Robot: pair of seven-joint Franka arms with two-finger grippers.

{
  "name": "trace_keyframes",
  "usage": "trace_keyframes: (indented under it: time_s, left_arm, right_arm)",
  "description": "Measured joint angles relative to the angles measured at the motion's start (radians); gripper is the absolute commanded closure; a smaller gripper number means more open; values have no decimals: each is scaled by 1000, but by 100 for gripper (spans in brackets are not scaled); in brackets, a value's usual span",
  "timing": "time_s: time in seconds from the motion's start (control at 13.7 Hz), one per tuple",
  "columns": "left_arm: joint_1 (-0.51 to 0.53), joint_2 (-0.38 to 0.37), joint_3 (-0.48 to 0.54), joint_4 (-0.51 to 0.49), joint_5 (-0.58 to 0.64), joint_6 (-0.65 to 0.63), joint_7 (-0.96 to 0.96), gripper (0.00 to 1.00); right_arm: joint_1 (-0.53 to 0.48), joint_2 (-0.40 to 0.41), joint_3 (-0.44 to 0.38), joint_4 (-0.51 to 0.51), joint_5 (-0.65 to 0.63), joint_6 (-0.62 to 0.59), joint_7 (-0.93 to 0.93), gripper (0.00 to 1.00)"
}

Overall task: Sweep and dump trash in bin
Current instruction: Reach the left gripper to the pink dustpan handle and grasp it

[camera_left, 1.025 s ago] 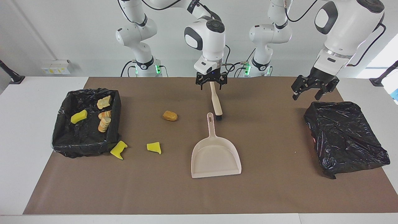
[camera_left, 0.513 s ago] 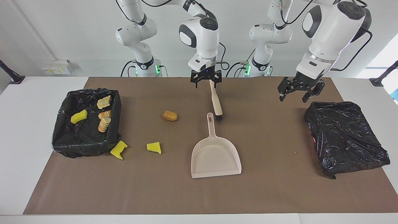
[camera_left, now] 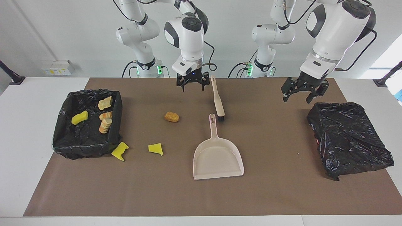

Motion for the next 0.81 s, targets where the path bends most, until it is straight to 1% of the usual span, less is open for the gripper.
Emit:
trace_keyframes:
  time_s: [0.15, 0.37, 0.59, 0.73, 0.81]
  left_arm:
    - [-17, 7, -2, 0, 0, 3, -22, 0]
    - [-111, 56, -8, 0, 3, 77, -161, 0]
    - [-231, 160, -12, -2, 9, 188, -317, 0]
    - [-308, 244, -14, -2, 9, 285, -364, 0]
    - [-331, 274, -15, -2, 9, 313, -374, 0]
  right_arm:
    - [-1, -1, 0, -3, 4, 0, -1, 0]
    - [-1, -1, 1, -6, 4, 0, -1, 0]
    - [-1, -1, 1, -9, 4, 0, -1, 0]
    - [-1, -1, 1, -10, 6, 0, -1, 0]
    - [-1, -2, 1, -12, 15, 2, -1, 0]
